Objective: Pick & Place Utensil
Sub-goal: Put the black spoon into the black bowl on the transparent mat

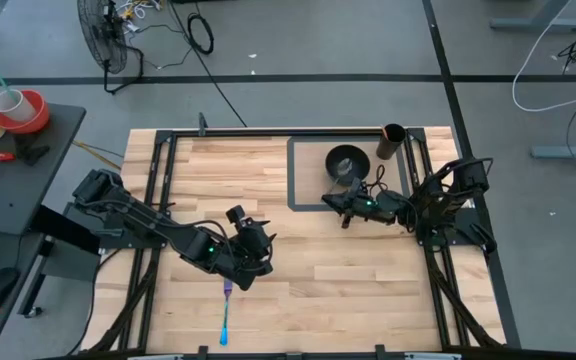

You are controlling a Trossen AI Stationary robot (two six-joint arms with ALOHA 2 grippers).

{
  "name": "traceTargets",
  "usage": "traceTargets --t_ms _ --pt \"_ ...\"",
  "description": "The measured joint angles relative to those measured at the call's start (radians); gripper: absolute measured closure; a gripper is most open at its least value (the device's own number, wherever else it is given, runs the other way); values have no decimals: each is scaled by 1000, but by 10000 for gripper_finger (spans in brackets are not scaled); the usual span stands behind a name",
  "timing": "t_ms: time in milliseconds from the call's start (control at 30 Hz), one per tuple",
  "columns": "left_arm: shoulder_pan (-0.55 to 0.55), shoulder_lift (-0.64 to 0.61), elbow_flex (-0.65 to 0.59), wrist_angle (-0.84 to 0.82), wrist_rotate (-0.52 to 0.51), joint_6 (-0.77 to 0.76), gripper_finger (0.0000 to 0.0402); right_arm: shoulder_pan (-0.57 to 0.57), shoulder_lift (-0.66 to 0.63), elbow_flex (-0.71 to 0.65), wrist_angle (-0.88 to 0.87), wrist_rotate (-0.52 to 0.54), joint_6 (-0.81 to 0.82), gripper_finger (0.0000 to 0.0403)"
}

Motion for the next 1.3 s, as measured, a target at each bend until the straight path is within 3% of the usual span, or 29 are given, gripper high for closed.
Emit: traceTargets --t_ms 200,433,933,1300 --pt "0 0 0 0 -4 0 225 1 0 0 -1 -113 12 381" --pt "3 0 0 8 -4 1 225 -19 0 0 4 -60 43 380" --pt "3 0 0 11 -4 1 225 -160 0 0 21 -104 216 380" --pt "3 0 0 11 -4 -18 225 -251 0 1 26 -102 248 380"
